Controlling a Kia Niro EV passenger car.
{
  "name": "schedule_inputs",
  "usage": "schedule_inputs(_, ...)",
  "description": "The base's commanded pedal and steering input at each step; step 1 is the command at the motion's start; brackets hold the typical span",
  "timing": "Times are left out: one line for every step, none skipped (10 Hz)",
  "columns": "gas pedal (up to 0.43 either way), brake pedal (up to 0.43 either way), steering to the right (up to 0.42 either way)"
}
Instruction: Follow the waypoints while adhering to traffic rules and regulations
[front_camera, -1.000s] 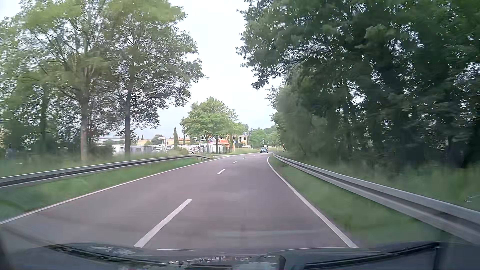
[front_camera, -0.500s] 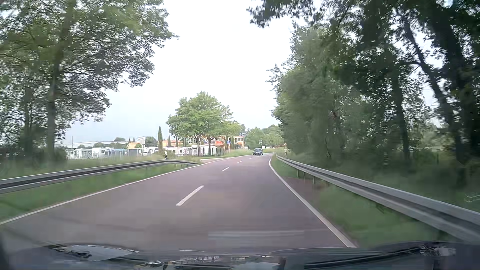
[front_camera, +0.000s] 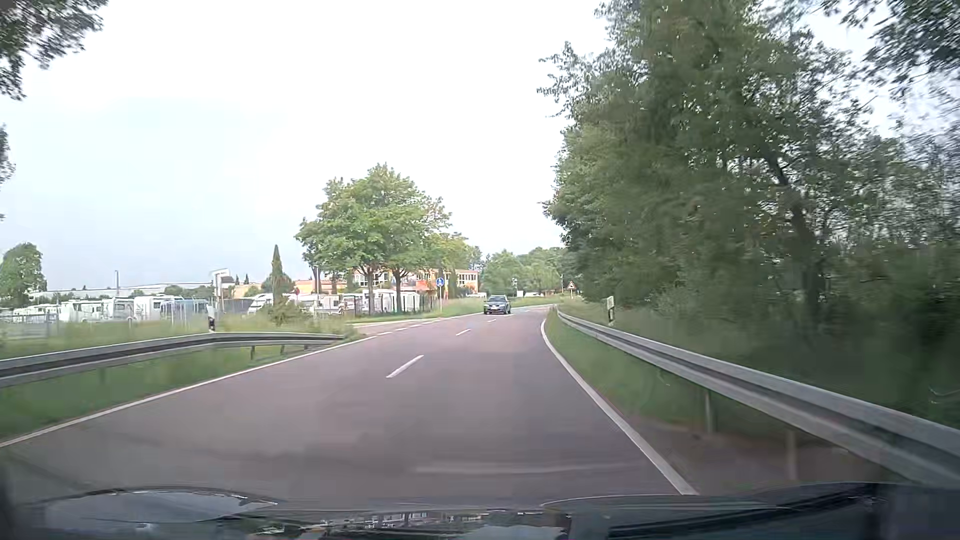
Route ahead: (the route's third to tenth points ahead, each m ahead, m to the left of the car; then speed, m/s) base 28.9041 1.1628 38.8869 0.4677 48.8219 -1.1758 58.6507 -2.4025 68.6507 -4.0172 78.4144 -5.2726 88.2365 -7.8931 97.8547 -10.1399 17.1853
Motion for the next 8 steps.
schedule_inputs(0.079, 0.000, 0.009)
schedule_inputs(0.079, 0.000, 0.009)
schedule_inputs(0.079, 0.000, 0.009)
schedule_inputs(0.079, 0.000, 0.009)
schedule_inputs(0.079, 0.000, 0.009)
schedule_inputs(0.079, 0.000, 0.010)
schedule_inputs(0.079, 0.000, 0.010)
schedule_inputs(0.079, 0.000, 0.011)
